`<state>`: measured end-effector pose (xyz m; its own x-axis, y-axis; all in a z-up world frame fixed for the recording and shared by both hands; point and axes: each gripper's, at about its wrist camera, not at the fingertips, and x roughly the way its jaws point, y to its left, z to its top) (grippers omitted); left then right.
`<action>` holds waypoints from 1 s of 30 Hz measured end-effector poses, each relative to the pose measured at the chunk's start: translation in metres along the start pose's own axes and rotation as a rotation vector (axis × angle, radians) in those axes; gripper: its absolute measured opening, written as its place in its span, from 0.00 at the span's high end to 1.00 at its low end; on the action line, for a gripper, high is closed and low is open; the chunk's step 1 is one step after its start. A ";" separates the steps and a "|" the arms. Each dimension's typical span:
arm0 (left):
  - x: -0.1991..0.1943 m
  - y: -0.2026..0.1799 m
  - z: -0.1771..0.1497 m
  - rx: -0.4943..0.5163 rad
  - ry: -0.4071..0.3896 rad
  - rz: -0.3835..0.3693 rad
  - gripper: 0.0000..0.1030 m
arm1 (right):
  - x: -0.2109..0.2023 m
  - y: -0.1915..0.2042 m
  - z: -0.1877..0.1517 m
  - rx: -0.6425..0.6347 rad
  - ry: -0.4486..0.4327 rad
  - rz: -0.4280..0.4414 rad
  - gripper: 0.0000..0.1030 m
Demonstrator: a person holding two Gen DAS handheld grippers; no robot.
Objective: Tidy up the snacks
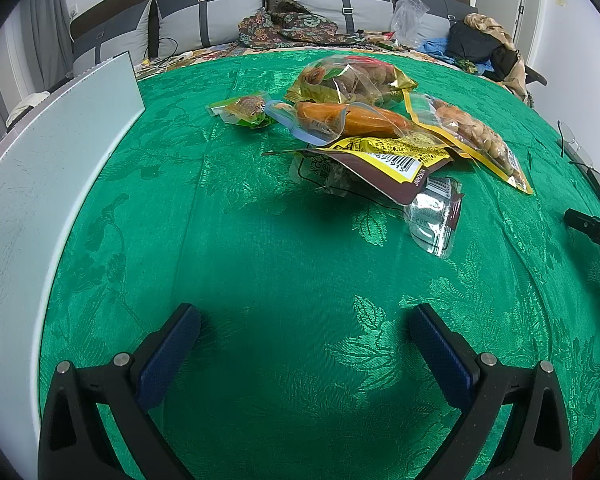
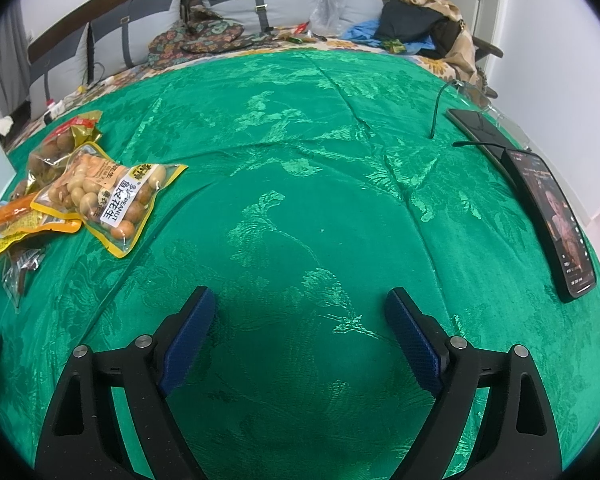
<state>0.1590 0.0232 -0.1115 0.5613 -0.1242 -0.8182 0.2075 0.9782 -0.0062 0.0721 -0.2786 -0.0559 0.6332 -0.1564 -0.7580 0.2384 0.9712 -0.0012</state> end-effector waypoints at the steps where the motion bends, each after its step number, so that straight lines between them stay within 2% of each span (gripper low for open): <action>1: 0.000 0.000 0.000 0.000 0.000 0.000 0.00 | 0.000 0.000 0.000 0.000 0.000 0.000 0.12; 6: -0.002 0.002 -0.001 -0.002 0.003 0.001 0.00 | 0.000 0.000 0.000 0.000 0.000 0.000 0.12; 10: -0.008 0.007 -0.006 0.004 0.047 -0.006 0.00 | 0.000 0.000 0.000 0.000 0.000 0.000 0.12; 14: -0.021 0.010 -0.012 0.006 0.101 -0.066 0.00 | 0.000 0.000 0.000 0.000 0.000 0.001 0.12; 16: -0.034 0.010 -0.006 0.012 0.081 -0.096 0.00 | 0.000 0.000 0.000 0.000 0.000 0.001 0.12; 20: -0.053 0.017 0.028 -0.006 0.011 -0.117 0.00 | 0.000 0.000 -0.001 0.000 0.000 0.001 0.12; 24: -0.049 0.044 0.074 -0.112 -0.010 -0.131 0.00 | 0.000 0.000 0.000 0.000 0.000 0.001 0.12; 27: -0.028 0.074 0.111 -0.209 0.020 -0.124 0.00 | 0.000 0.000 0.000 0.000 0.000 0.001 0.12; 30: 0.006 0.090 0.143 -0.258 0.087 -0.088 0.01 | 0.000 0.000 0.000 0.000 0.000 0.002 0.12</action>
<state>0.2956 0.0864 -0.0345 0.4768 -0.2070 -0.8543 0.0354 0.9756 -0.2166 0.0717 -0.2788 -0.0561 0.6334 -0.1549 -0.7581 0.2374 0.9714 -0.0001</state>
